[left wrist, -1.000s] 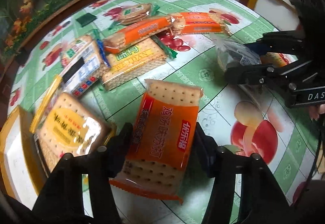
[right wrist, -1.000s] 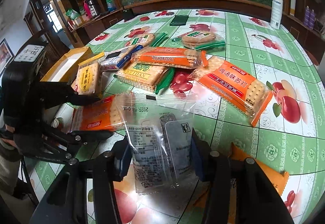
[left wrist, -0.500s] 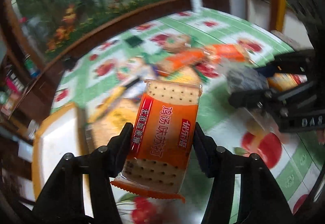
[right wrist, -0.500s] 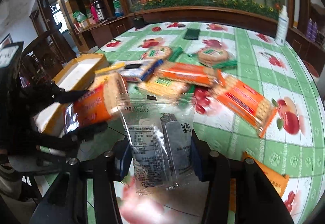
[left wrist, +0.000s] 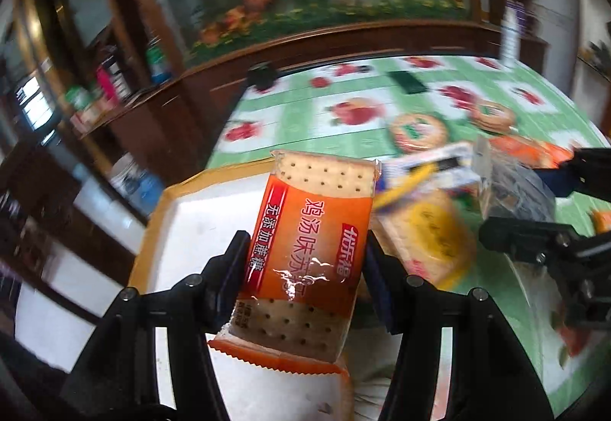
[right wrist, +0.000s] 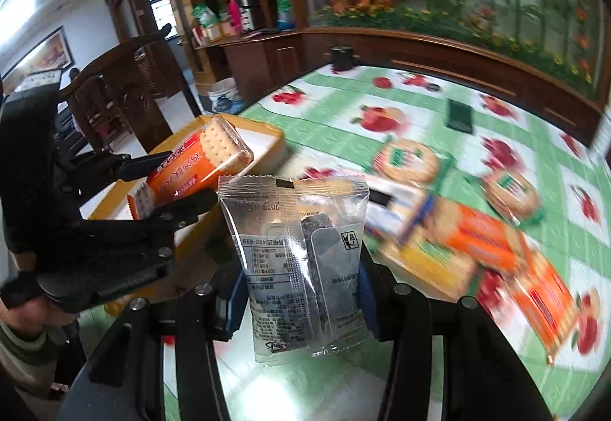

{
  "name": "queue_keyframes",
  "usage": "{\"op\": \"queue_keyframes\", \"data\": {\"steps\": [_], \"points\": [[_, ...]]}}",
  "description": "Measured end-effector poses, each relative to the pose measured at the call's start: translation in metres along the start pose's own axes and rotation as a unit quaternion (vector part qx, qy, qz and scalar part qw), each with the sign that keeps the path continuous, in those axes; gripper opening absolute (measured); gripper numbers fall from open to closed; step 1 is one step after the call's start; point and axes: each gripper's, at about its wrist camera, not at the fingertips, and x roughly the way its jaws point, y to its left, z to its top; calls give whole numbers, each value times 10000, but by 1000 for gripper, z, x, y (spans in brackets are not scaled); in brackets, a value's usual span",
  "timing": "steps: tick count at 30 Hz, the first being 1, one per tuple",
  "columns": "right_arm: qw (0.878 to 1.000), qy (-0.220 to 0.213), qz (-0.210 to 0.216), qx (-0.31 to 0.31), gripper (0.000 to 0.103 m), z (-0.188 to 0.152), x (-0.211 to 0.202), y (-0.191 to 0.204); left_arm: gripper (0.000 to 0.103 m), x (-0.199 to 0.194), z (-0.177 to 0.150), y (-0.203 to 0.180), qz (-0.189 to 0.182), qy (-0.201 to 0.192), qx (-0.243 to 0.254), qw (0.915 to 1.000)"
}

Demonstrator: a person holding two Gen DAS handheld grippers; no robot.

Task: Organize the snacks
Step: 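Carry both packs into the white foam box and open both grippers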

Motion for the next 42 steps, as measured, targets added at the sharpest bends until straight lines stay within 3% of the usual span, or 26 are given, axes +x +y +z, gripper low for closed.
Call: {"op": "queue_keyframes", "data": {"steps": [6,11,17,23,28,35,37,39,42], "points": [[9995,24,258,-162,49,31,31,17,60,24,2,47,572,183,-972,9935],[9985,38,473,-279,49,59,57,32,60,40,-2,73,940,368,-1400,9850],[9967,247,622,-453,49,88,104,53,60,54,-11,91,1042,639,-1740,9771],[9949,550,490,-690,50,97,149,72,60,60,-18,101,1169,836,-1903,9711],[9926,584,664,-837,50,100,147,88,60,64,-25,105,1123,917,-2048,9680],[9912,901,506,-824,50,92,172,91,60,65,-25,105,1183,997,-2001,9675],[9914,962,549,-690,52,90,176,87,65,67,-25,105,1123,1024,-1998,9680],[9919,982,515,-616,59,90,176,84,78,65,-25,107,1147,995,-2034,9673],[9927,904,596,-529,64,90,171,81,83,58,-23,106,1253,866,-2005,9678]]}}
